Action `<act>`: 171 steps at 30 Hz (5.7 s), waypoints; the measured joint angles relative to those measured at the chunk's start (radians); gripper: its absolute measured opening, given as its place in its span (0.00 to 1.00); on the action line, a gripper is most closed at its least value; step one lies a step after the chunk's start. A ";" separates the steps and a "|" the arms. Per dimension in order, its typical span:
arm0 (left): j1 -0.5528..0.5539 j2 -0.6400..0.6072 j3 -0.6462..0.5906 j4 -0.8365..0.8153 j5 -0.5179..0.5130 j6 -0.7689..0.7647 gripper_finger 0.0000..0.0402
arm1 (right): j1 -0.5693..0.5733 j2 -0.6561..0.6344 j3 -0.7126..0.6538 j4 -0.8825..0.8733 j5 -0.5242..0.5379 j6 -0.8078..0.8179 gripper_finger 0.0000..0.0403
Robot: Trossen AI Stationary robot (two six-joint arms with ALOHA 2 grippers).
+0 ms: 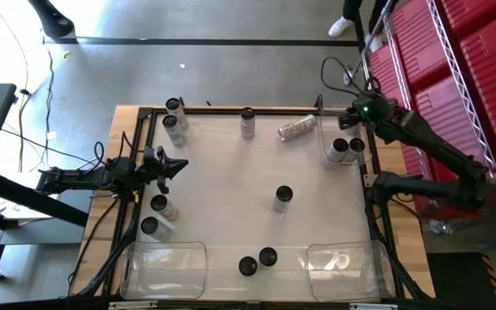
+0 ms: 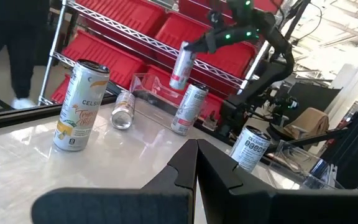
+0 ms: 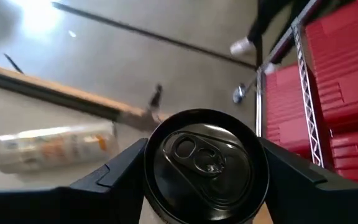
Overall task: Sort soda cans
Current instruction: Put the right white-pink soda can into the top transparent bin, then put the white-pink soda can into the top transparent bin
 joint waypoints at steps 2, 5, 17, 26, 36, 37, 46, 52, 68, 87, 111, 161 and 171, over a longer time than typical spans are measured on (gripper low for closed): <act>0.000 0.000 0.000 0.000 0.000 0.006 0.00 | -0.014 0.001 -0.037 0.010 -0.024 0.006 0.59; 0.000 0.000 0.000 0.000 0.000 0.008 0.00 | -0.033 0.001 -0.104 0.066 -0.051 0.026 0.59; 0.000 0.000 0.000 0.000 0.000 0.007 0.00 | -0.134 0.001 -0.269 0.166 -0.111 0.048 0.59; 0.000 0.000 0.000 0.000 0.000 0.007 0.00 | -0.144 0.001 -0.283 0.161 -0.176 0.046 0.65; 0.000 0.000 0.000 0.000 0.000 0.007 0.00 | -0.144 0.000 -0.281 0.135 -0.205 0.047 0.80; 0.000 0.000 0.000 0.000 0.000 0.007 0.00 | -0.144 0.000 -0.276 0.129 -0.205 0.047 0.80; 0.000 0.000 0.000 0.000 0.000 0.007 0.00 | -0.144 0.000 -0.130 0.026 -0.187 0.004 0.80; 0.000 0.000 0.000 0.000 0.000 0.003 0.00 | -0.078 -0.006 -0.046 0.100 -0.279 -0.095 0.81; 0.000 0.000 0.043 0.250 -0.024 0.266 0.01 | 0.447 -0.010 -0.304 0.955 -0.502 -0.208 0.81; 0.000 0.604 0.849 -0.703 -0.010 0.464 0.33 | 0.525 -0.011 -0.341 1.014 -0.458 -0.234 0.81; -0.343 0.983 1.178 -1.623 0.286 -0.328 0.51 | 0.525 0.098 -0.341 1.022 -0.459 -0.320 0.81; -0.542 1.139 1.074 -1.501 0.185 -0.510 0.84 | 0.525 0.100 -0.341 1.029 -0.479 -0.286 0.81; -0.541 1.135 1.060 -1.497 0.175 -0.522 0.84 | 0.525 0.100 -0.341 1.027 -0.479 -0.286 0.81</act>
